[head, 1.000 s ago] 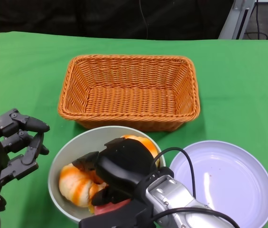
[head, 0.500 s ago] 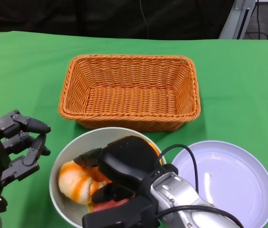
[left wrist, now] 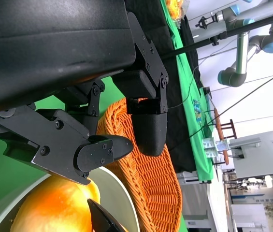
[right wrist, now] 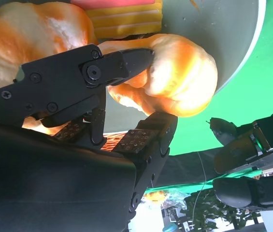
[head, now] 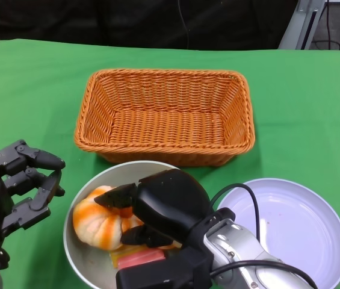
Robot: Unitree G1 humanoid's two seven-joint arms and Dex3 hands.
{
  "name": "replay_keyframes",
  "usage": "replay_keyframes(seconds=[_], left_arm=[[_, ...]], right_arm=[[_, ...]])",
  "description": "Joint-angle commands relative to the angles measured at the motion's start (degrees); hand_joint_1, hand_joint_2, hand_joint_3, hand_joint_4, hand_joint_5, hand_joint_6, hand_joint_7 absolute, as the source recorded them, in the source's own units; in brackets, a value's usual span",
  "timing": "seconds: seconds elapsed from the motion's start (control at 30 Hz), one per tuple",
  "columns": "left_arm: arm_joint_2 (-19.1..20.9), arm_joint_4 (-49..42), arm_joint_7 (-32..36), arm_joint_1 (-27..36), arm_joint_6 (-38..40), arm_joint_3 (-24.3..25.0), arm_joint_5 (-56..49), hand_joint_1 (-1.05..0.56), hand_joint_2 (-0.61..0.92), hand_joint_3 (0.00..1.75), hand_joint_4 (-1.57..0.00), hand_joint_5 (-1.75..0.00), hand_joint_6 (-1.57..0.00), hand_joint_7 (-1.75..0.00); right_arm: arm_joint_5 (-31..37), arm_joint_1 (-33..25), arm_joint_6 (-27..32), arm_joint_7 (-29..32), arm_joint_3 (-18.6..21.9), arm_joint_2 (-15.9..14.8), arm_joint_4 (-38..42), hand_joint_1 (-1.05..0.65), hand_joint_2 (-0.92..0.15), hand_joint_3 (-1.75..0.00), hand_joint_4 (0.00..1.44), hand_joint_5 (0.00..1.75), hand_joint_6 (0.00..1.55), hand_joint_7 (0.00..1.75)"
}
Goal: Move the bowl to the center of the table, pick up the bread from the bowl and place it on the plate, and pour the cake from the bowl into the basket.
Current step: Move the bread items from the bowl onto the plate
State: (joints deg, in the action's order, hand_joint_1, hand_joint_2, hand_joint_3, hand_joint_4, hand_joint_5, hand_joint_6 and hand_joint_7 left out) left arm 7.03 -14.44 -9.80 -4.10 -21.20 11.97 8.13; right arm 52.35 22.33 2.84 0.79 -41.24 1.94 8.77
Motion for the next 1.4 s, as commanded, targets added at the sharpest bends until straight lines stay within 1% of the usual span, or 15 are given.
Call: replay_keyframes(seconds=[0.03,0.07,0.1,0.27,0.43,0.57,0.6,0.63,0.7,0.8,0.9,1.17,1.23,1.27,1.4], left_arm=[[0.9,1.0,0.8,0.2,-0.1,0.4,-0.3,-0.16,0.64,0.7,-0.71,-1.45,-0.8,-1.07],[0.9,1.0,0.7,0.2,-0.2,0.4,-0.3,-0.16,0.64,0.7,-0.71,-1.44,-0.8,-1.07],[0.9,1.0,0.9,0.3,-0.2,0.4,-0.6,-0.17,0.64,0.69,-0.71,-1.44,-0.8,-1.07],[0.9,1.1,1.3,0.4,-0.1,0.4,-1.3,-0.19,0.66,0.65,-0.73,-1.39,-0.81,-1.04],[0.9,1.4,1.4,0.4,0.1,0.3,-1.3,-0.2,0.67,0.62,-0.75,-1.36,-0.82,-1.04],[1.0,0.9,0.5,0.2,-0.1,0.5,-0.5,-0.2,0.69,0.58,-0.77,-1.39,-0.82,-1.06],[1.0,0.9,0.3,0.2,0.0,0.5,-0.1,-0.2,0.7,0.57,-0.77,-1.4,-0.82,-1.07],[0.9,0.9,0.3,0.2,0.0,0.5,0.1,-0.19,0.7,0.56,-0.77,-1.39,-0.82,-1.07],[0.7,1.0,0.5,0.2,0.1,0.5,0.2,-0.18,0.71,0.54,-0.77,-1.38,-0.81,-1.06],[0.7,1.0,0.6,0.2,0.2,0.5,0.3,-0.15,0.73,0.54,-0.77,-1.36,-0.81,-1.05],[0.6,0.7,0.6,0.0,0.0,0.7,0.5,-0.13,0.73,0.54,-0.78,-1.36,-0.82,-1.05],[0.9,-0.1,0.2,-0.2,-0.6,0.7,1.1,-0.11,0.74,0.56,-0.78,-1.38,-0.82,-1.05],[0.9,-0.3,0.3,-0.3,-0.7,0.7,1.1,-0.11,0.71,0.61,-0.77,-1.39,-0.81,-1.06],[1.0,-0.5,0.2,-0.4,-0.8,0.7,1.1,-0.11,0.7,0.63,-0.77,-1.39,-0.81,-1.07],[1.0,-0.8,0.3,-0.6,-1.0,0.7,0.9,-0.1,0.67,0.68,-0.77,-1.4,-0.8,-1.09]], right_arm=[[-0.4,-0.3,0.4,-0.7,1.1,-0.8,-2.8,-0.22,-0.92,-0.27,0.79,1.24,0.97,0.02],[-0.4,-0.3,0.5,-1.0,1.2,-0.9,-3.1,-0.22,-0.92,-0.27,0.77,1.3,0.82,0.01],[-0.5,-0.4,0.7,-1.1,1.3,-0.9,-3.5,-0.22,-0.92,-0.28,0.76,1.32,0.79,0.01],[-1.3,-0.7,0.7,-1.7,2.1,-0.8,-5.1,-0.23,-0.92,-0.29,0.75,1.34,0.81,0.04],[-3.1,-1.7,1.7,-3.7,3.5,-0.2,-8.1,-0.23,-0.92,-0.29,0.84,1.14,0.89,0.05],[-4.7,-2.7,2.3,-4.9,4.2,-0.2,-10.8,-0.21,-0.92,-0.29,0.8,1.4,0.97,0.06],[-4.9,-3.2,3.4,-6.3,4.4,-0.3,-12.4,-0.2,-0.92,-0.28,0.76,1.53,0.99,0.28],[-4.9,-3.6,4.5,-7.8,4.5,-0.6,-14.0,-0.2,-0.92,-0.28,0.74,1.59,0.9,0.58],[-4.6,-4.3,6.6,-11.1,4.7,-1.2,-17.2,-0.19,-0.92,-0.29,0.73,1.62,0.81,0.81],[-4.3,-4.8,8.0,-13.3,4.7,-1.5,-19.3,-0.2,-0.92,-0.27,0.76,1.57,0.86,0.67],[-5.3,-6.3,9.6,-16.0,5.7,-1.9,-23.3,-0.21,-0.92,-0.2,0.8,1.65,0.94,0.47],[-6.9,-8.0,12.8,-23.1,7.6,-4.0,-31.3,-0.2,-0.92,-0.19,0.79,1.71,1.0,0.42],[-7.9,-8.2,11.9,-24.2,9.0,-5.5,-33.7,-0.18,-0.92,-0.25,0.79,1.74,0.79,0.96],[-8.3,-8.2,11.8,-24.6,9.5,-6.1,-34.5,-0.17,-0.92,-0.28,0.79,1.74,0.73,1.09],[-9.5,-8.2,11.5,-24.9,10.5,-7.0,-35.8,-0.17,-0.92,-0.31,0.79,1.75,0.66,1.22]])
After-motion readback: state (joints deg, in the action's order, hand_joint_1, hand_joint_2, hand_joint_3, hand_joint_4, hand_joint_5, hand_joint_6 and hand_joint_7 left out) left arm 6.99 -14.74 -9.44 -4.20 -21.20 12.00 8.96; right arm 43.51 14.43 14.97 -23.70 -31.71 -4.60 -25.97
